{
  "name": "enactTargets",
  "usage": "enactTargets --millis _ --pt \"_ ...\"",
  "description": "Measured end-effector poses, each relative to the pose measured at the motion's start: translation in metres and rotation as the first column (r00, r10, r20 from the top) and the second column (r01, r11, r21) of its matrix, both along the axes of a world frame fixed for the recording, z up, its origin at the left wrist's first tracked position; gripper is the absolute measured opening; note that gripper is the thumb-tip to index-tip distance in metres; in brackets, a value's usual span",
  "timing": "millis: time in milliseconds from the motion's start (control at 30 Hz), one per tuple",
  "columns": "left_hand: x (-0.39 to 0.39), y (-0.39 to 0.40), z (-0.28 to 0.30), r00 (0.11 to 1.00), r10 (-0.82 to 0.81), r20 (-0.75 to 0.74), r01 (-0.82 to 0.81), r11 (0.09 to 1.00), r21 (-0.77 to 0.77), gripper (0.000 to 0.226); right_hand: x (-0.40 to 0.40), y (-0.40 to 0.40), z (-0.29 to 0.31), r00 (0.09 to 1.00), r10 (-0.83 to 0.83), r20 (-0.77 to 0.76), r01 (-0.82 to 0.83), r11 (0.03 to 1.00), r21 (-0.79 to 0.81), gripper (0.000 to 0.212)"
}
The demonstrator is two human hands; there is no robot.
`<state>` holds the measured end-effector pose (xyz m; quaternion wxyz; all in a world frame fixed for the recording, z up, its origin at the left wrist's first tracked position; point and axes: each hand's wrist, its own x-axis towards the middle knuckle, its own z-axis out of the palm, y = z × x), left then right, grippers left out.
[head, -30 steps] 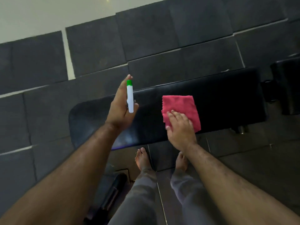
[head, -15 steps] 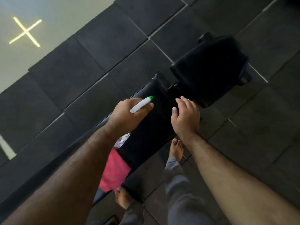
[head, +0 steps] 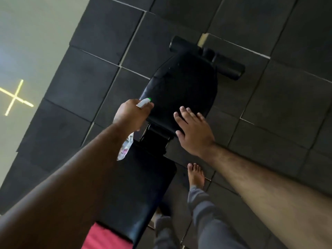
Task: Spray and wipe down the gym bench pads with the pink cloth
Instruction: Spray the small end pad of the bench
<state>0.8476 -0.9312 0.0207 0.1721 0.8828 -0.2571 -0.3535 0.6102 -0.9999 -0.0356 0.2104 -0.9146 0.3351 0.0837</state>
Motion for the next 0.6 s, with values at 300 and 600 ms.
enactTargets --millis 300,600 --pt "-0.005 -0.045 -0.003 0.997 -0.018 0.069 0.008 0.989 0.146 0.060 -0.017 -0.014 -0.010 0.998 -0.057 0.008 0.056 0.994 0.093 0.074" --pt "0.008 -0.119 0.019 0.989 -0.139 0.046 0.133 0.983 0.126 0.044 -0.017 -0.015 -0.010 0.997 -0.077 0.018 0.073 0.984 0.165 0.073"
